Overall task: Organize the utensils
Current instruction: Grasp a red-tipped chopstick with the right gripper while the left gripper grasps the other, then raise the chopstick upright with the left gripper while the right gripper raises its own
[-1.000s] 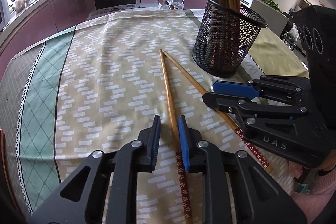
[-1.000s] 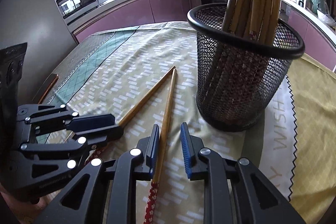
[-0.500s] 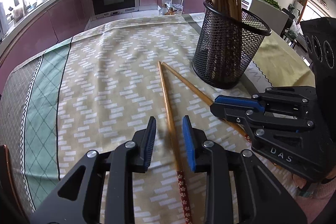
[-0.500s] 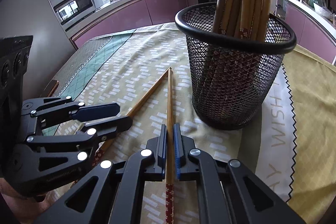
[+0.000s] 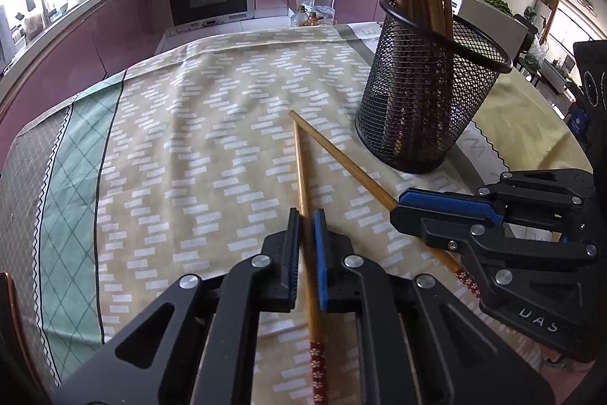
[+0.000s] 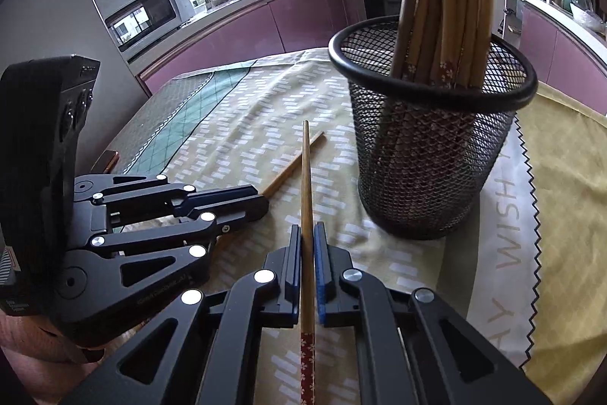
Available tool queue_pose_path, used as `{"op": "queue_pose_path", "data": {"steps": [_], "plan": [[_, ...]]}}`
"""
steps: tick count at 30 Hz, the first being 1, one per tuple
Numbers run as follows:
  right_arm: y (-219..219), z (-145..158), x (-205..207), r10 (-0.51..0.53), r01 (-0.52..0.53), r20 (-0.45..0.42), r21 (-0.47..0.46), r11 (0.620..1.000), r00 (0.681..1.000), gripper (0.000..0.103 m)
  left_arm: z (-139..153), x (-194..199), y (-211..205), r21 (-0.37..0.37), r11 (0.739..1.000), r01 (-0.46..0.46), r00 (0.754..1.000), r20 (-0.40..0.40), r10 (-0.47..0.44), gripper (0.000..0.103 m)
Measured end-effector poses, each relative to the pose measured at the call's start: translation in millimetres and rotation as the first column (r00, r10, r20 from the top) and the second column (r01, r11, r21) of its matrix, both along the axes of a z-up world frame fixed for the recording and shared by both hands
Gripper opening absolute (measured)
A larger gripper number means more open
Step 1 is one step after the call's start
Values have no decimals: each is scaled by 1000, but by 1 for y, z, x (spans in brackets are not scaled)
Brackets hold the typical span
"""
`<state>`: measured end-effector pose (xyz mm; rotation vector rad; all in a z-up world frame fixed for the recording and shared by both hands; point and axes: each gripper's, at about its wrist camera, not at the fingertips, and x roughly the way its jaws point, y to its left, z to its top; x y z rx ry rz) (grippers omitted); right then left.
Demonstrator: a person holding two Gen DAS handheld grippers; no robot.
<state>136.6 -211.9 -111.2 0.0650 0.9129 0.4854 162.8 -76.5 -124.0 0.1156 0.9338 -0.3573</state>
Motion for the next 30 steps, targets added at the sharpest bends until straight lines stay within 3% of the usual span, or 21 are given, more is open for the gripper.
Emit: {"op": "queue_pose_path", "data": {"steps": [16,30], "plan": [[17,-6,0,27,-27,-4,-92,995,1000,7,-1,-17,0,-14,1000,-3,1000,-2,3,8],[1,8,-11,31,-30,26,-10,999,999,6,12,-27,4,-50,999,-6,1000,17,7,8]]}}
